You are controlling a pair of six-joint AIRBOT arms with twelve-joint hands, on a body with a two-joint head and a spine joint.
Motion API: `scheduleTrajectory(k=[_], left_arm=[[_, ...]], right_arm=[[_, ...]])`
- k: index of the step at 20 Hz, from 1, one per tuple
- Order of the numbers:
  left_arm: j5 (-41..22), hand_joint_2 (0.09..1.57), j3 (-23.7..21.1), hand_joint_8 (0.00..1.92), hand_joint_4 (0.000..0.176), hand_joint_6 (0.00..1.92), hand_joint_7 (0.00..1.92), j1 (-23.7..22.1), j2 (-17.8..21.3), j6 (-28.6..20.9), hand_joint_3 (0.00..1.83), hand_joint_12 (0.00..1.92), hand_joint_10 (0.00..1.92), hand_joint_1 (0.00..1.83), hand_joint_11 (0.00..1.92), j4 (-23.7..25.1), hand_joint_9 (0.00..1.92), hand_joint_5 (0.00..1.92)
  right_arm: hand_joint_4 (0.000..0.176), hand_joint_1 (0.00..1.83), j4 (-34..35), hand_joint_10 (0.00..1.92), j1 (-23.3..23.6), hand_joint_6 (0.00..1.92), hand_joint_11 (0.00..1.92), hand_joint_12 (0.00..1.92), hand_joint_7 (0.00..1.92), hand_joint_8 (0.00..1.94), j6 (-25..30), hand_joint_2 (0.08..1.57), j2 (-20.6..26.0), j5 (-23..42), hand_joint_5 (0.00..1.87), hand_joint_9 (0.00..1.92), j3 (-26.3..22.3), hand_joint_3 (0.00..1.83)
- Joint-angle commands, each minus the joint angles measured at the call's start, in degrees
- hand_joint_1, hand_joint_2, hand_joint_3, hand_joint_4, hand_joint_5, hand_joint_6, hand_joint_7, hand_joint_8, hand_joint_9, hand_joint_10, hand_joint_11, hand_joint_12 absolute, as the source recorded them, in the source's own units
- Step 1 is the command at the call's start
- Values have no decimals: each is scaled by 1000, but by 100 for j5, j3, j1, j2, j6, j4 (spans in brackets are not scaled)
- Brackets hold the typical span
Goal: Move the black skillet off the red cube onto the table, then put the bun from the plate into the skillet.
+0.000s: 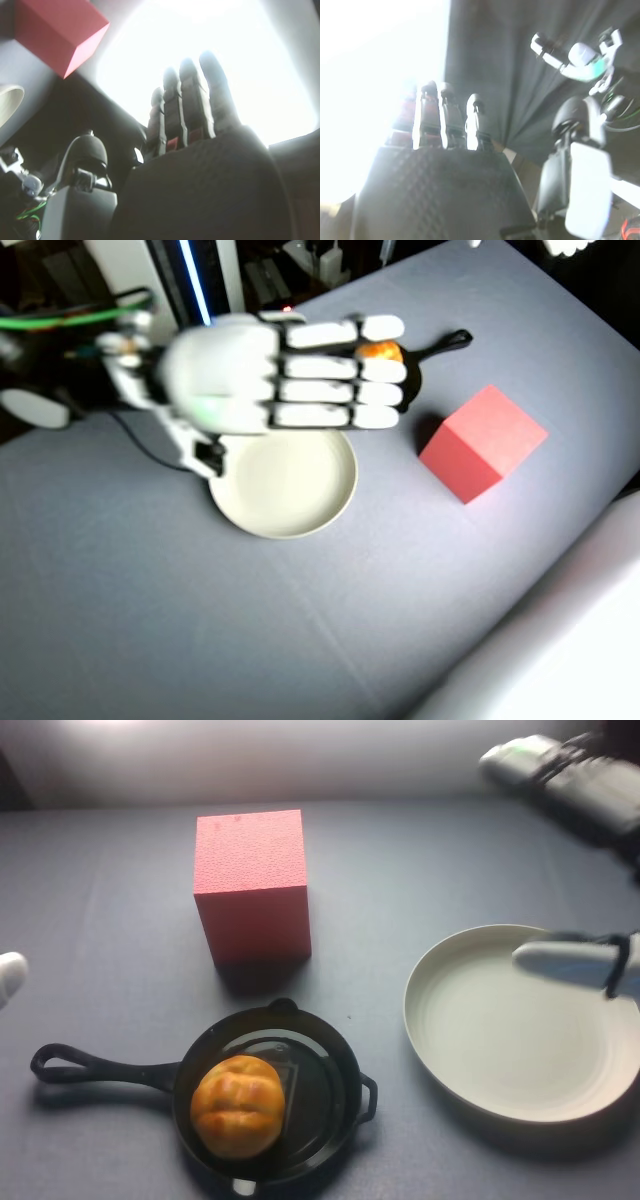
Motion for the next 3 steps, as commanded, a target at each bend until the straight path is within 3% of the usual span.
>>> scheduleTrajectory(k=[1,2,3], left_arm=[[-729,1476,-1,6,163,43,108,-107,9,-22,17,168,1,60,0,236,52,309],[-729,1552,-1,0,154,77,73,-188,13,15,64,33,0,183,0,346,10,463],[-730,1482,10,6,172,1487,75,-299,12,43,41,6,0,486,0,477,1,392]], right_arm=[[91,757,66,9,0,2,142,17,238,4,18,1104,48,1164,126,264,-44,6],[159,656,83,1,-50,5,28,3,163,0,17,1190,81,1396,153,171,-81,17],[173,620,83,1,-106,14,5,0,165,1,15,1234,109,1659,280,158,-126,10]])
